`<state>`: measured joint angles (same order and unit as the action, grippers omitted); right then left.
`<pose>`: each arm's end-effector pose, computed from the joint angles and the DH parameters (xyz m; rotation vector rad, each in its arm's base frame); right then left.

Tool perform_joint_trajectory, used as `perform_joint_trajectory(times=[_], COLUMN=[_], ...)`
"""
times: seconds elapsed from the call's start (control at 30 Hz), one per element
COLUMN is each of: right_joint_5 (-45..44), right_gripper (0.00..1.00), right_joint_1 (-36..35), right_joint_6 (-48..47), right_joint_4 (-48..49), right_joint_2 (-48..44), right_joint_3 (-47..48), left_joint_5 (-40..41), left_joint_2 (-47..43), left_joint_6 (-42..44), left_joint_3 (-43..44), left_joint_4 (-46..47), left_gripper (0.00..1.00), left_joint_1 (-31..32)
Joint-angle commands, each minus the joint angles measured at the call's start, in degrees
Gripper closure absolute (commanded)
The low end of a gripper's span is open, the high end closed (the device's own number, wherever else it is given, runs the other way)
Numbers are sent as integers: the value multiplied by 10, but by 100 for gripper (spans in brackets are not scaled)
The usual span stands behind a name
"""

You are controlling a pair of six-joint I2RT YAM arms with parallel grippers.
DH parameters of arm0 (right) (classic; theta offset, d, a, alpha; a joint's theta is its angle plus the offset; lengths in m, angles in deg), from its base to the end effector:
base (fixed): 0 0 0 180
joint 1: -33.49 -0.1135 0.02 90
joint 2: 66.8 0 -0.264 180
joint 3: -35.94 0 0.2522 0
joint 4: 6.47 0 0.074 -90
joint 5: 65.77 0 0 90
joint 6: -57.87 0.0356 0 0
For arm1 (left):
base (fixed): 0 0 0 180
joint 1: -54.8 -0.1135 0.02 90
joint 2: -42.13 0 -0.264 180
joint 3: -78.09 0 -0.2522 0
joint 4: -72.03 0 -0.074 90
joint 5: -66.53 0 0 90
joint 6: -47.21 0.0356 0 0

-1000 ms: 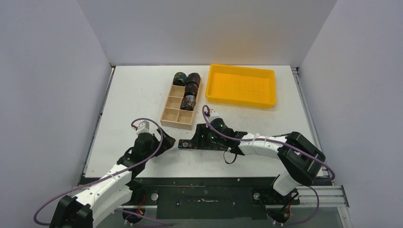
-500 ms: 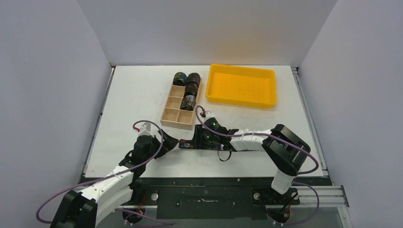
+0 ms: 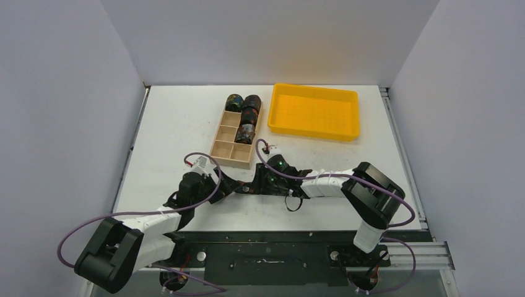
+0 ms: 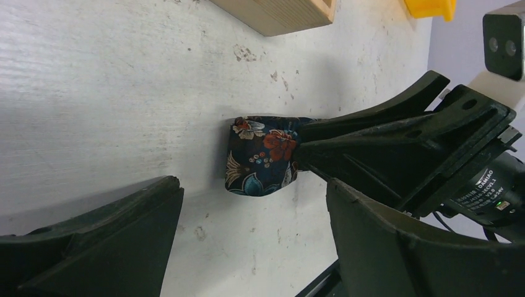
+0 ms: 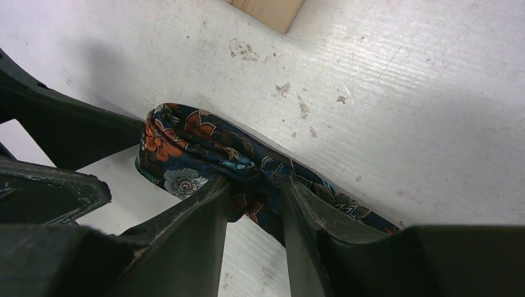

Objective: Roll the ties
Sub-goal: Roll the tie at the center of the board.

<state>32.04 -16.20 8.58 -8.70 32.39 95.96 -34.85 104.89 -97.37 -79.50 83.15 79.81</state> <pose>0.2160 0.2621 0.1426 -0.2705 2.4682 0.9145 0.1660 -0.0852 0.1318 -0.4457 2.2022 -1.0135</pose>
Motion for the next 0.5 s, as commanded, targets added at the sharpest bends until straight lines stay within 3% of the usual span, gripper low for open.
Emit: perform_joint_trajectory(times=[0.0,0.2,0.47], right_joint_5=[-10,3,34], right_gripper=[61,55,58], right_joint_1=[10,22,-7], right_joint_6=[-13,-32,-34], right_joint_4=[5,-36,-38], right_joint_2=[-34,-75,-64], right_joint_3=[-11,23,28], left_joint_5=[-29,-13,-5], left_joint_2=[26,17,6], left_joint_6=[-8,-14,-9], left_joint_3=[11,3,-2], left_joint_4=[59,63,51], left_gripper=[16,17,17], left_joint_1=[-3,-3,-3])
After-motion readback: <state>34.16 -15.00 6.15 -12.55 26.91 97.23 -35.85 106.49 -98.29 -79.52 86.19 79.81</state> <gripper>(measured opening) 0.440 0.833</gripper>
